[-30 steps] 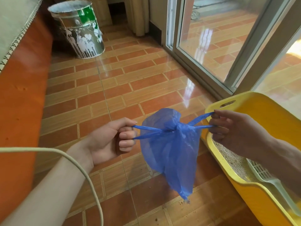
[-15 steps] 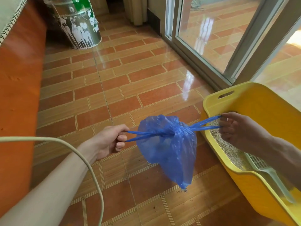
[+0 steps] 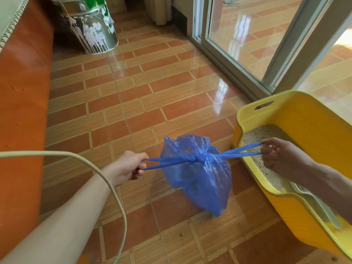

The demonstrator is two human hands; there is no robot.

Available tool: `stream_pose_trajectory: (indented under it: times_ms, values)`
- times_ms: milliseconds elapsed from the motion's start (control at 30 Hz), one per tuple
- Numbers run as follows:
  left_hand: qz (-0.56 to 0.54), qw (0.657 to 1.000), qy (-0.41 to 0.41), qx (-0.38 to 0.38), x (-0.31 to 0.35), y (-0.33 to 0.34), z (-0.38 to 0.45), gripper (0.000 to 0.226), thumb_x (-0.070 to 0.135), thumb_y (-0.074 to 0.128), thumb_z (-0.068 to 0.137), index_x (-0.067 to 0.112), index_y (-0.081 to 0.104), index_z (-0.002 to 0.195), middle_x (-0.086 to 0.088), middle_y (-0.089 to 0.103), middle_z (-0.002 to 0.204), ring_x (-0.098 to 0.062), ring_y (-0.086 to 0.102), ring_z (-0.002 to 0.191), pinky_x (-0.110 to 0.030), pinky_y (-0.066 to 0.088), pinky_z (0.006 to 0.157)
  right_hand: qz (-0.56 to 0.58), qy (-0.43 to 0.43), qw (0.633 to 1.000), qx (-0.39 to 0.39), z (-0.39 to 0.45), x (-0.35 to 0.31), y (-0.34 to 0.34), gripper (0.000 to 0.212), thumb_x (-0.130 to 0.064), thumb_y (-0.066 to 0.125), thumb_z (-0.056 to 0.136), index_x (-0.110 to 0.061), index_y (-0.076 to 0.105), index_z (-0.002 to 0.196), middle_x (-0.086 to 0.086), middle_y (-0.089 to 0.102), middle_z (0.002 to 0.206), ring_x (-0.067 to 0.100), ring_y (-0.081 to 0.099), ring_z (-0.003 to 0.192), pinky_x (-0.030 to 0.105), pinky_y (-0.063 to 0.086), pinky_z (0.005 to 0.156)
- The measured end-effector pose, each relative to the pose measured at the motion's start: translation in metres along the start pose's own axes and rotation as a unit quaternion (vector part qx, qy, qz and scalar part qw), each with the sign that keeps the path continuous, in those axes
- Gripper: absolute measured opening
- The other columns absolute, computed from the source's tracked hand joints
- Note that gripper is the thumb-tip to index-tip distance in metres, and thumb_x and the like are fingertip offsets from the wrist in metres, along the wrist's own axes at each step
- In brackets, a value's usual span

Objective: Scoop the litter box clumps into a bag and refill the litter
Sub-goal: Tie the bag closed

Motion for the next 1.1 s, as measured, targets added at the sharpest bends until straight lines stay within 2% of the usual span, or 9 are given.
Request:
stream_pose_trajectory:
  times_ms: [133,233,400,533,733,800,967,1000,1100]
  values:
    - [0.051,0.994,0.044,0.088,0.018,-0.004,-0.009,0.018,0.019,0.056,0.1,0.005,0.063,0.09,-0.004,0.054,0.066,-0.014,0.045,0.049,-0.023,0.036,0.044,-0.011,-0.001,1.0,0.006,-0.002,0.001,0.0,0.016,-0.022,0.052,0.101,-0.019,0.044,0.087,-0.004,0.04,0.066,0.009,0.03,0.05,0.02,0.032,0.043]
    - [0.072,0.989,0.066,0.107,0.041,-0.008,-0.021,0.025,0.023,0.055,0.1,0.008,0.062,0.082,-0.008,0.058,0.073,-0.016,0.049,0.054,-0.024,0.039,0.046,-0.059,-0.029,0.998,-0.018,-0.011,-0.008,0.004,0.015,-0.026,0.052,0.102,-0.019,0.05,0.089,-0.003,0.042,0.07,0.01,0.036,0.055,0.024,0.034,0.056]
    - [0.058,0.983,0.143,0.096,0.081,0.0,-0.049,0.023,0.016,0.052,0.101,0.007,0.063,0.082,-0.012,0.063,0.084,-0.018,0.05,0.06,-0.026,0.039,0.05,-0.151,-0.204,0.966,-0.051,-0.057,-0.045,0.035,0.02,-0.034,0.064,0.088,-0.014,0.063,0.087,0.003,0.061,0.085,0.016,0.054,0.08,0.034,0.04,0.08]
    - [0.009,0.964,0.254,0.074,0.119,0.015,-0.082,0.017,0.016,0.058,0.099,0.014,0.069,0.087,-0.004,0.065,0.085,-0.011,0.05,0.057,-0.023,0.039,0.05,-0.177,-0.31,0.932,-0.062,-0.094,-0.069,0.072,0.03,-0.038,0.068,0.081,-0.01,0.064,0.09,0.009,0.061,0.094,0.026,0.053,0.097,0.043,0.039,0.097]
    - [-0.035,0.931,0.362,-0.02,0.147,0.051,-0.126,0.018,0.02,0.06,0.101,0.009,0.074,0.096,-0.002,0.07,0.084,-0.011,0.052,0.064,-0.022,0.043,0.055,-0.186,-0.37,0.899,-0.141,-0.124,-0.082,0.13,0.025,-0.032,0.067,0.088,-0.007,0.067,0.088,0.005,0.062,0.081,0.019,0.056,0.082,0.035,0.044,0.082]
    - [-0.034,0.923,0.381,-0.036,0.15,0.06,-0.135,0.018,0.018,0.059,0.102,0.008,0.074,0.1,-0.002,0.074,0.086,-0.012,0.055,0.065,-0.021,0.044,0.056,-0.199,-0.369,0.894,-0.158,-0.124,-0.08,0.143,0.025,-0.028,0.065,0.092,-0.004,0.07,0.094,0.009,0.065,0.085,0.019,0.058,0.083,0.035,0.047,0.082]
    - [-0.018,0.905,0.421,-0.066,0.155,0.079,-0.151,0.012,0.01,0.064,0.098,0.009,0.074,0.105,-0.006,0.077,0.091,-0.003,0.062,0.067,-0.013,0.046,0.057,-0.229,-0.389,0.873,-0.185,-0.129,-0.08,0.167,0.023,-0.012,0.053,0.101,-0.007,0.076,0.107,0.006,0.076,0.097,0.008,0.07,0.091,0.019,0.054,0.082]
    - [-0.022,0.903,0.424,-0.07,0.155,0.081,-0.151,0.011,0.009,0.065,0.097,0.009,0.073,0.105,-0.007,0.077,0.092,-0.003,0.062,0.067,-0.012,0.045,0.056,-0.231,-0.397,0.868,-0.186,-0.129,-0.082,0.169,0.022,-0.011,0.055,0.101,-0.009,0.076,0.107,0.005,0.077,0.098,0.011,0.071,0.093,0.024,0.056,0.083]
    - [-0.029,0.898,0.432,-0.078,0.156,0.082,-0.152,0.015,0.009,0.071,0.093,0.013,0.071,0.107,-0.006,0.077,0.092,-0.01,0.061,0.071,-0.013,0.045,0.058,-0.276,-0.455,0.834,-0.148,-0.125,-0.087,0.168,0.016,-0.019,0.068,0.096,-0.019,0.08,0.106,0.002,0.073,0.098,0.034,0.066,0.095,0.056,0.053,0.083]
Point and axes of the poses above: each hand's wrist, its own z-axis towards the middle knuckle, its own y-axis out of the palm, x = y × z, the point moved 7 cm from there along z, towards the middle knuckle
